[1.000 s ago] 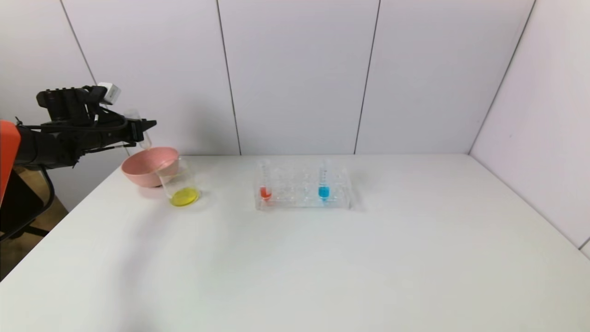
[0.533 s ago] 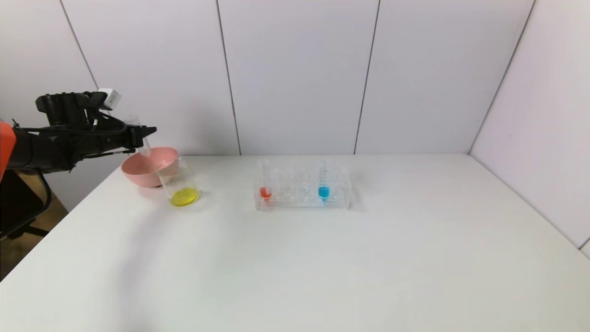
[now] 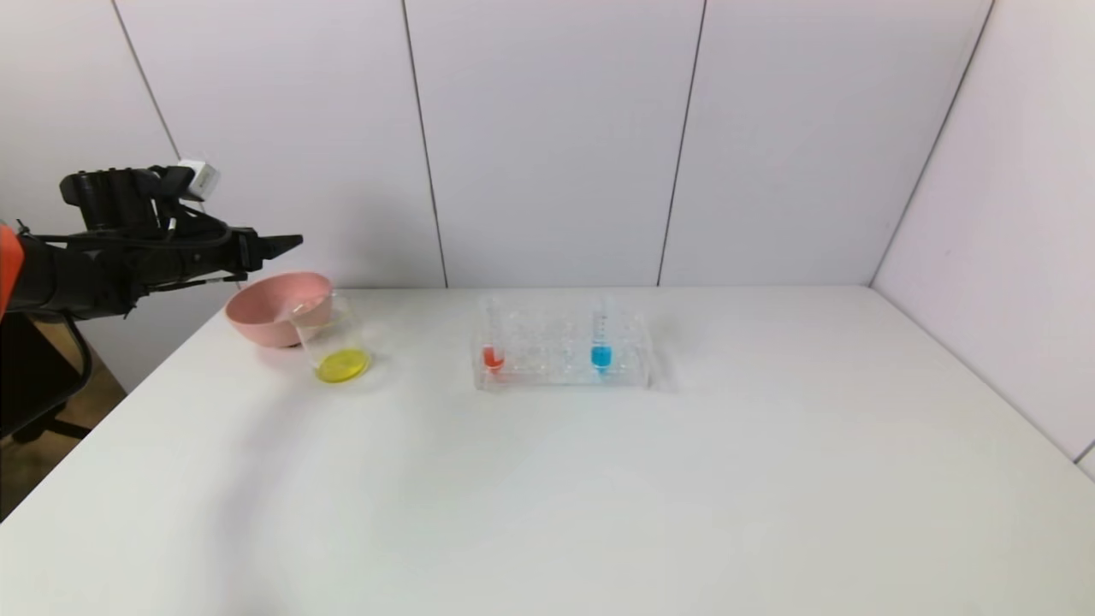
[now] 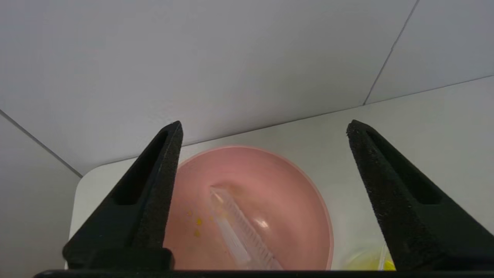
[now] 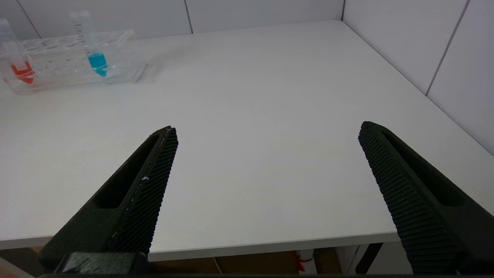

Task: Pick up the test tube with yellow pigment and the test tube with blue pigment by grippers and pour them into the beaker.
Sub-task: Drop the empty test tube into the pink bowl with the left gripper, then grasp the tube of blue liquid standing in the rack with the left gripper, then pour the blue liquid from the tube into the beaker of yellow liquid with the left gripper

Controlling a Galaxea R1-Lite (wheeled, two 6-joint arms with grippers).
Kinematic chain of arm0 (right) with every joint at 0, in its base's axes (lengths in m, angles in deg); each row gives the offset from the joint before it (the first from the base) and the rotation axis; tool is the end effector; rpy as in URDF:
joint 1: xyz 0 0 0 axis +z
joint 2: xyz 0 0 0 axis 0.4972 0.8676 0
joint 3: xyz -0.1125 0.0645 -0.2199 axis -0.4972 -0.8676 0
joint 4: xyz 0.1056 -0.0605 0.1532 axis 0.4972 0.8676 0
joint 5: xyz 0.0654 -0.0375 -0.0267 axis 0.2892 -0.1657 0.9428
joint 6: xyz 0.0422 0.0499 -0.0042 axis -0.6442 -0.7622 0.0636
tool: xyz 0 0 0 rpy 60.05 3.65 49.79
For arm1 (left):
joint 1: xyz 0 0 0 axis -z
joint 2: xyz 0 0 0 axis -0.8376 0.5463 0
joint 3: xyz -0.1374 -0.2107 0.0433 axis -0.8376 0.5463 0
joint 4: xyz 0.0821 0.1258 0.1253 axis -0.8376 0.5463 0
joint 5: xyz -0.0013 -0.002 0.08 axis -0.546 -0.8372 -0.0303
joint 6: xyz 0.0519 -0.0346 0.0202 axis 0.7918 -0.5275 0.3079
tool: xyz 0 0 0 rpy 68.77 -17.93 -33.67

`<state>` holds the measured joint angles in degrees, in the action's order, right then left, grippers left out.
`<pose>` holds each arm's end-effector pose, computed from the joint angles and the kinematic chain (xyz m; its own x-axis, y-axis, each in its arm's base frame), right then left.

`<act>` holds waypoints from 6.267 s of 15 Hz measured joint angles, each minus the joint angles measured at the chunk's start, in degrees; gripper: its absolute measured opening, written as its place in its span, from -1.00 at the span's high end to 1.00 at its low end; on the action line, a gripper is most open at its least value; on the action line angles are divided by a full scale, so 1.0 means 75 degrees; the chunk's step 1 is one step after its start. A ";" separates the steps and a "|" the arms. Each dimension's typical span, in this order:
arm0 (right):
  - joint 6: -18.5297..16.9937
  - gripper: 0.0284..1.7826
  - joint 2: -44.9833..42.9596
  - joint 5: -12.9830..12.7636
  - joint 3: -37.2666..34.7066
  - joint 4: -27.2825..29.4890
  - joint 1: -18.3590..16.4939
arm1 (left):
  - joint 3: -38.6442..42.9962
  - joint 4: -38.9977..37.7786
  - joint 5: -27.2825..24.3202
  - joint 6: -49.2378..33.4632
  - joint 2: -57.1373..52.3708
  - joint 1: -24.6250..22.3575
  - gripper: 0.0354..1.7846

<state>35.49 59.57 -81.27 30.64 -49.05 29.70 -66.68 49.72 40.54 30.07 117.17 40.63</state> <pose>0.0707 -0.0027 0.0772 0.9991 -0.0418 0.0114 0.0405 0.9947 0.0949 0.4705 0.1014 0.1478 0.9558 -0.2659 -0.1257 0.2731 0.9609 0.0444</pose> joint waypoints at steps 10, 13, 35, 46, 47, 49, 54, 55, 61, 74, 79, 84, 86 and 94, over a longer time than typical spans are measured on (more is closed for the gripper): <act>-0.0003 -0.92 0.0000 0.0003 0.0000 0.0000 0.0002 | 0.0449 0.0065 0.2370 0.0133 -0.1993 0.0314 -0.99; -0.0003 -0.92 0.0000 0.0003 0.0000 -0.0003 0.0002 | 0.0904 0.1058 0.3501 0.0081 -0.2958 0.0733 -0.99; 0.0000 -0.92 0.0000 0.0000 0.0000 0.0000 0.0002 | 0.5582 -0.0213 0.4548 -0.2638 -0.5884 0.6100 -0.99; 0.0000 -0.92 0.0000 0.0003 0.0000 0.0000 0.0002 | 0.5479 -0.3363 0.6004 -0.2258 -0.3200 0.7615 -0.99; 0.0000 -0.92 0.0000 0.0000 0.0000 -0.0003 0.0002 | 0.5313 -0.3537 0.6019 -0.2219 -0.2877 0.7685 -0.99; -0.0003 -0.92 0.0000 0.0003 0.0000 -0.0003 0.0002 | 0.4888 -0.3617 0.6037 -0.2193 -0.2241 0.7782 -0.99; 0.0000 -0.92 0.0000 0.0000 0.0000 -0.0003 0.0002 | 0.3768 -0.3573 0.6073 -0.2038 -0.0857 0.7854 -0.99; -0.0003 -0.92 0.0000 0.0003 0.0000 -0.0003 0.0002 | 0.3568 -0.3521 0.6113 -0.2027 -0.0606 0.7846 -0.99; 0.0000 -0.92 0.0000 0.0000 0.0000 0.0000 0.0002 | 0.2022 -0.2989 0.6396 -0.2016 0.0723 0.7683 -0.99; 0.0000 -0.92 0.0000 0.0000 0.0000 0.0000 0.0002 | 0.0499 -0.2319 0.6693 -0.2035 0.1723 0.7511 -0.97; 0.0000 -0.92 0.0000 0.0000 0.0000 0.0000 0.0002 | 0.0455 -0.2316 0.6705 -0.2038 0.1694 0.7537 -0.38; 0.0000 -0.92 0.0000 0.0000 0.0000 -0.0003 0.0002 | 0.0455 -0.2305 0.6690 -0.2053 0.1588 0.7584 0.51; -0.0003 -0.92 0.0000 0.0000 0.0000 -0.0003 0.0002 | 0.0470 -0.2279 0.6713 -0.2038 0.1481 0.7600 0.52; 0.0000 -0.92 0.0000 0.0003 0.0000 0.0000 0.0002 | 0.0475 -0.1798 0.6734 -0.2009 0.0909 0.7628 0.52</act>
<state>35.49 59.57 -81.25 30.64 -49.05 29.72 -63.12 36.24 91.04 15.01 123.98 97.84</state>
